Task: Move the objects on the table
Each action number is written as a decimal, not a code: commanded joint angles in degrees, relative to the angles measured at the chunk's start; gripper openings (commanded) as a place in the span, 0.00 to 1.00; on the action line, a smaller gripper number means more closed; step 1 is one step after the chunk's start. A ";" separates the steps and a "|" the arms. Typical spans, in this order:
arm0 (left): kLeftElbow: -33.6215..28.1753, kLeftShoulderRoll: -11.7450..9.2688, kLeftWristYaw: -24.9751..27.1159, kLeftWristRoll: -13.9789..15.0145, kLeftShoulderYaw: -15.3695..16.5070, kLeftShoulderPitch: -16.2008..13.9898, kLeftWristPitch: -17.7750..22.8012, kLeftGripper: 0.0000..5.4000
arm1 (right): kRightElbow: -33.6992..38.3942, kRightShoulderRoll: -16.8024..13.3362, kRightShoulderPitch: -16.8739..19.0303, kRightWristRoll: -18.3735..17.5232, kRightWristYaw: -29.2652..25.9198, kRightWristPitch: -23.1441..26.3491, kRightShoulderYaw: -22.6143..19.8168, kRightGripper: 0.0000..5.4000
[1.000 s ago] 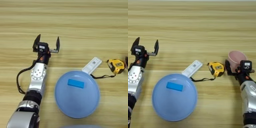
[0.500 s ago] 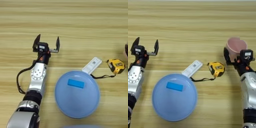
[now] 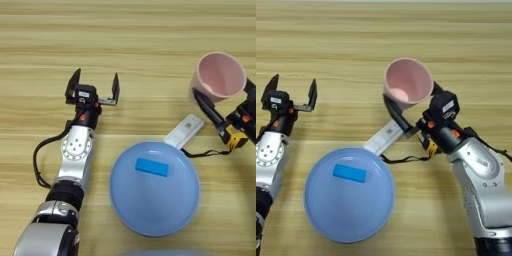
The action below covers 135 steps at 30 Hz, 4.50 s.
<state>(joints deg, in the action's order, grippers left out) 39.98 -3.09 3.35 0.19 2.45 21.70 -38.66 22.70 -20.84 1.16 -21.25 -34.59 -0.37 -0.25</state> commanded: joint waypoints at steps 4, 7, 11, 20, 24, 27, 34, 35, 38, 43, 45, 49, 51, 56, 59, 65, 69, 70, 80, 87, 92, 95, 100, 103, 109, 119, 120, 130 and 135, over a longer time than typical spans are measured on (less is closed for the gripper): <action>0.20 0.08 -0.51 -0.79 -0.20 0.75 -0.06 1.00 | 4.51 -4.82 3.83 -4.66 -11.30 3.41 6.93 0.80; 0.11 0.14 -0.57 -0.83 -0.29 0.72 -0.04 1.00 | 3.80 -5.91 4.47 -4.06 -14.63 3.35 9.54 0.80; -0.15 0.18 -0.66 -0.81 -0.46 0.63 0.06 1.00 | 1.21 -7.08 4.70 -2.40 -18.98 3.77 14.06 0.80; -1.53 0.41 -0.96 -0.87 -0.78 -0.03 0.49 1.00 | -4.21 -6.23 4.46 0.38 -22.66 2.71 19.95 0.80; -2.06 0.47 -1.01 -0.85 -0.85 -0.26 0.76 1.00 | -7.02 -5.62 4.64 2.38 -22.77 1.24 21.70 0.80; -2.21 0.52 -1.07 -0.84 -0.91 -0.29 0.88 1.00 | -9.09 -5.30 4.99 3.99 -22.78 -0.23 22.82 0.80; -2.11 0.48 -0.96 -0.72 -0.95 -0.21 0.97 1.00 | -13.24 -4.12 4.72 4.98 -22.53 -2.05 23.55 0.80; -2.11 0.48 -0.96 -0.72 -0.95 -0.20 0.97 1.00 | -13.71 -3.96 4.66 5.13 -22.44 -2.25 23.60 0.80; -2.12 0.47 -0.99 -0.74 -0.95 -0.23 0.97 1.00 | -14.47 -3.63 4.65 5.32 -22.39 -2.61 23.54 0.80; -2.30 0.40 -0.92 -0.72 -0.95 -0.37 0.98 1.00 | -14.71 -3.33 4.83 5.51 -22.24 -2.60 23.29 0.86; -2.30 0.37 -0.91 -0.71 -0.93 -0.37 0.99 1.00 | -14.76 -3.21 4.87 5.53 -22.16 -2.57 23.12 0.89; -2.15 0.36 -0.97 -0.78 -0.94 -0.31 0.93 1.00 | -14.99 -3.41 4.93 5.53 -22.06 -2.81 22.42 0.99; -2.10 0.38 -1.03 -0.84 -0.96 -0.28 0.92 1.00 | -15.09 -3.84 5.02 5.47 -22.15 -2.91 21.93 0.99; -2.18 0.46 -1.13 -0.95 -1.03 -0.29 0.92 1.00 | -14.93 -5.66 5.67 5.26 -22.63 -3.14 20.14 0.99; -2.22 0.46 -1.13 -0.96 -1.05 -0.30 0.92 1.00 | -15.05 -7.04 6.23 5.28 -23.00 -3.43 18.78 0.99; -1.96 0.38 -1.09 -0.95 -1.06 -0.15 0.86 1.00 | -14.52 -10.15 7.65 5.57 -24.41 -3.72 17.10 0.99; -1.92 0.34 -1.04 -0.94 -1.06 -0.17 0.85 1.00 | -14.02 -11.80 8.85 5.41 -25.05 -3.82 16.18 0.99; -1.92 0.33 -1.03 -0.94 -1.06 -0.16 0.85 1.00 | -13.84 -12.22 9.17 5.25 -25.15 -3.82 15.79 0.99; -1.30 0.20 -0.95 -0.93 -1.01 0.15 0.77 1.00 | -14.44 -16.49 10.71 1.20 -25.36 -3.88 5.01 0.99; -0.93 0.18 -0.97 -0.95 -0.99 0.32 0.66 1.00 | -21.51 -14.18 5.69 2.50 -15.64 -3.15 -4.17 0.99; -0.61 0.23 -0.99 -0.99 -1.03 0.48 0.57 1.00 | -26.14 -10.51 1.42 5.70 -5.16 -0.67 -5.65 0.99; -0.57 0.31 -1.09 -1.02 -1.05 0.54 0.58 1.00 | -28.68 -8.08 -0.60 7.39 0.48 1.06 -5.87 0.99; -0.49 0.46 -1.11 -1.09 -1.15 0.61 0.57 1.00 | -30.36 -4.52 -2.28 8.44 5.86 4.07 -5.45 0.99; -0.38 0.51 -1.20 -1.14 -1.17 0.71 0.61 1.00 | -31.94 -2.69 -3.46 9.18 8.72 5.31 -5.46 0.99; -0.11 0.60 -1.28 -1.16 -1.17 0.83 0.55 1.00 | -36.40 -1.19 -6.25 11.00 13.28 6.93 -6.36 0.99; -0.19 0.60 -1.25 -1.10 -1.19 0.79 0.54 1.00 | -41.68 -1.06 -8.47 13.14 14.42 9.67 -5.49 0.99; -0.21 0.60 -1.25 -1.10 -1.19 0.78 0.54 1.00 | -41.87 -1.02 -8.51 13.22 14.18 9.86 -5.37 0.99; -0.70 0.61 -1.36 -1.21 -1.27 0.53 0.53 1.00 | -43.25 -1.13 -8.93 13.68 13.55 10.22 -5.28 0.91; -0.80 0.61 -1.41 -1.25 -1.32 0.50 0.50 1.00 | -42.93 -1.31 -8.84 13.51 13.33 9.11 -5.67 0.82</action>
<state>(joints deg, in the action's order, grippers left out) 39.49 -2.76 2.36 -0.11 1.37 21.69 -38.50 -20.04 -21.89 -7.05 -8.12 -20.99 8.99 -5.55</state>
